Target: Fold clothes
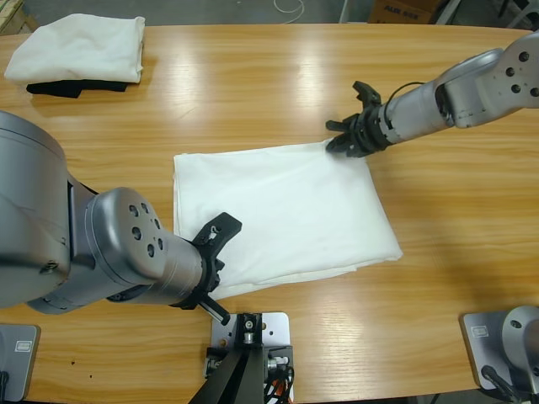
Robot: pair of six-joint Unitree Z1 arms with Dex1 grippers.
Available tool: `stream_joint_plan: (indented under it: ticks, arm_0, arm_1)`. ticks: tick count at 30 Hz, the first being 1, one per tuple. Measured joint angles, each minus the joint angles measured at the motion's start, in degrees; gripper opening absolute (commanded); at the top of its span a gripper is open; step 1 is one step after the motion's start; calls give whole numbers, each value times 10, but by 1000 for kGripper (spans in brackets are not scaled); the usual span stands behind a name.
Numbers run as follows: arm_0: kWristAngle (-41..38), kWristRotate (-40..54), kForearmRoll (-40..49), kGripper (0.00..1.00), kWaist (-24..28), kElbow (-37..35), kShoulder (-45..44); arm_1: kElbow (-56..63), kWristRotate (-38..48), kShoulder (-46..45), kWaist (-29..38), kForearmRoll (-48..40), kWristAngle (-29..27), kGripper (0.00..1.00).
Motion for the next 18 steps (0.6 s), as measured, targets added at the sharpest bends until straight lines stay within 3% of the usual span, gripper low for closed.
stream_joint_plan:
  ticks: [1,2,7,10,11,13,18]
  arm_0:
    - [0,0,-1,934,0,3,-2]
    - [0,0,-1,992,0,6,-4]
    - [37,0,20,996,-3,20,-38]
    - [53,-1,33,996,-1,21,-77]
    - [55,-2,38,996,1,21,-91]
    - [56,-5,48,996,9,21,-115]
    - [56,-6,89,996,30,21,-161]
  arm_1:
    - [-2,-10,-4,-6,0,-5,1000]
    - [-6,-18,-15,-14,2,-15,1000]
    - [-22,-21,-115,-86,107,-23,1000]
    - [13,-18,-178,-128,137,9,1000]
    - [35,-11,-195,-133,141,20,989]
    - [90,18,-228,-136,141,35,872]
    - [207,87,-257,-134,78,75,862]
